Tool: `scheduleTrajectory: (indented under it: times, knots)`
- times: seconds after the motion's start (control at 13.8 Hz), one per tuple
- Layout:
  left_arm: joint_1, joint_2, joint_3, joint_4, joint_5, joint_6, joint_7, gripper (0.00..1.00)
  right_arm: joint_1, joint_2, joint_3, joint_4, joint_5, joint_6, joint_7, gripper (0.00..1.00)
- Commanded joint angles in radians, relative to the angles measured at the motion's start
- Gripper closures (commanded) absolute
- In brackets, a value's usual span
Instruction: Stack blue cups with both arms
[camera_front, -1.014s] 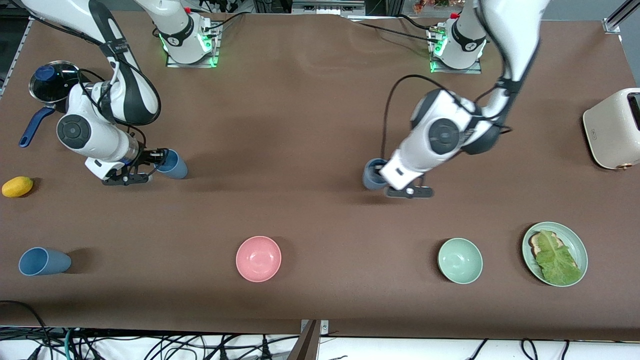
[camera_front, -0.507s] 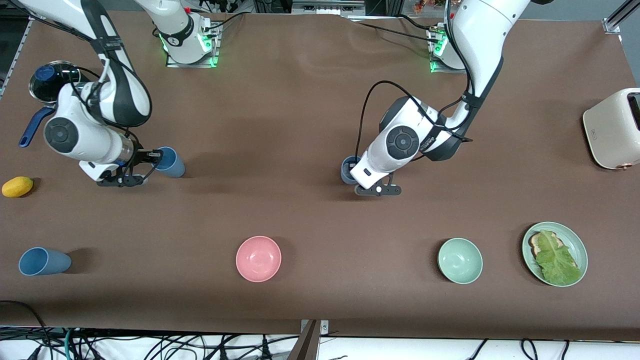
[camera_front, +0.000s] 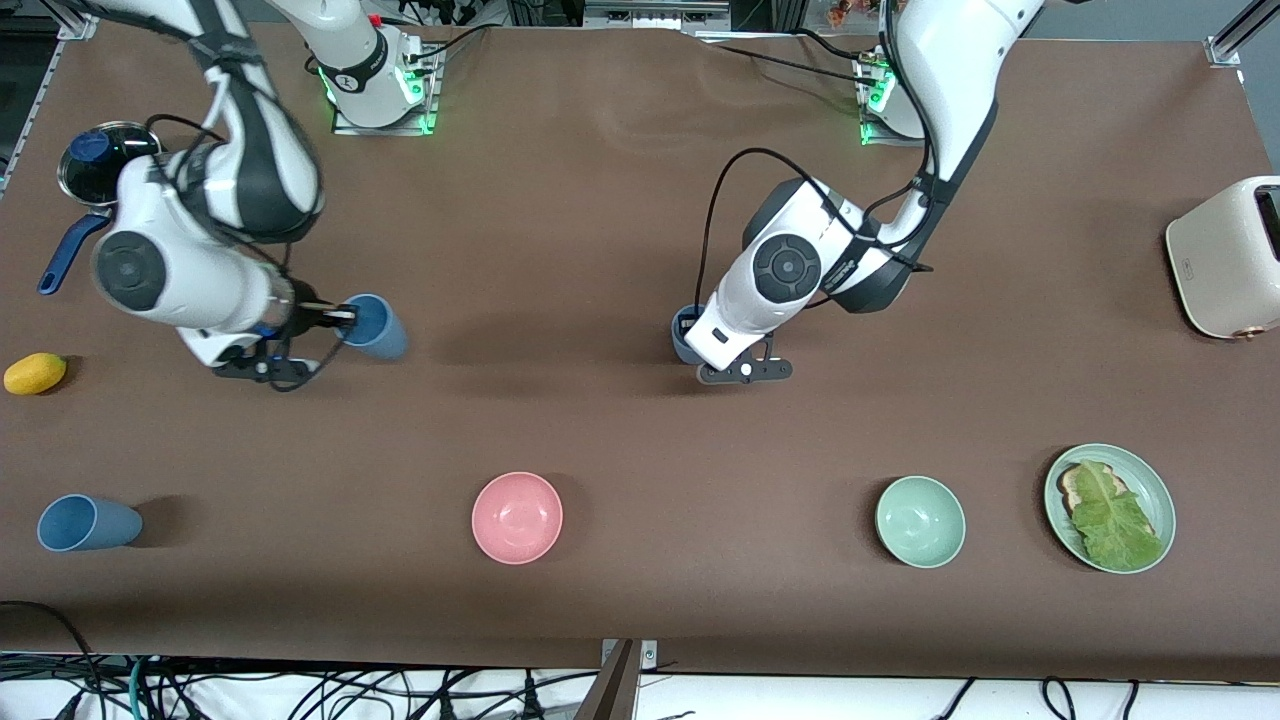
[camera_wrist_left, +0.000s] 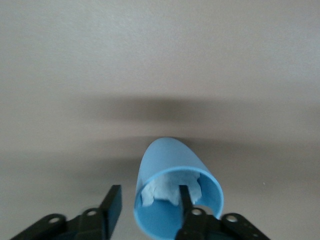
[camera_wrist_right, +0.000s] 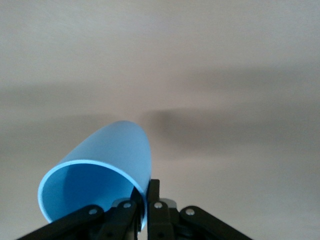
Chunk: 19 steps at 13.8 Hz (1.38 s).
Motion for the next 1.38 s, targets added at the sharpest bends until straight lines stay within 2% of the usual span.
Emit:
scheduleTrajectory:
  times: [0.0,0.29,0.43,0.58,0.87,1.09,1.3]
  knots:
    - [0.017,-0.126,0.014,-0.007,0.002,-0.115,-0.009,0.00,0.120,0.013,-0.004,0.086,0.047,-0.046,0.218,1.00]
    - [0.154,-0.267,0.014,-0.006,0.002,-0.297,0.100,0.00,0.324,0.137,-0.004,0.285,0.093,-0.054,0.597,1.00]
    - [0.237,-0.310,0.016,0.005,0.005,-0.385,0.215,0.00,0.411,0.220,-0.004,0.410,0.127,-0.054,0.790,1.00]
    - [0.293,-0.312,0.022,0.067,0.007,-0.507,0.377,0.00,0.483,0.278,-0.004,0.493,0.128,-0.052,0.921,1.00]
    - [0.411,-0.330,0.020,0.163,0.034,-0.652,0.632,0.00,0.571,0.355,-0.004,0.610,0.136,-0.040,1.035,1.00]
    - [0.469,-0.388,0.019,0.161,0.031,-0.670,0.761,0.00,0.608,0.405,-0.004,0.674,0.141,-0.025,1.093,1.00]
    - [0.477,-0.422,0.023,0.142,0.034,-0.675,0.785,0.00,0.615,0.436,-0.003,0.699,0.147,-0.003,1.100,1.00]
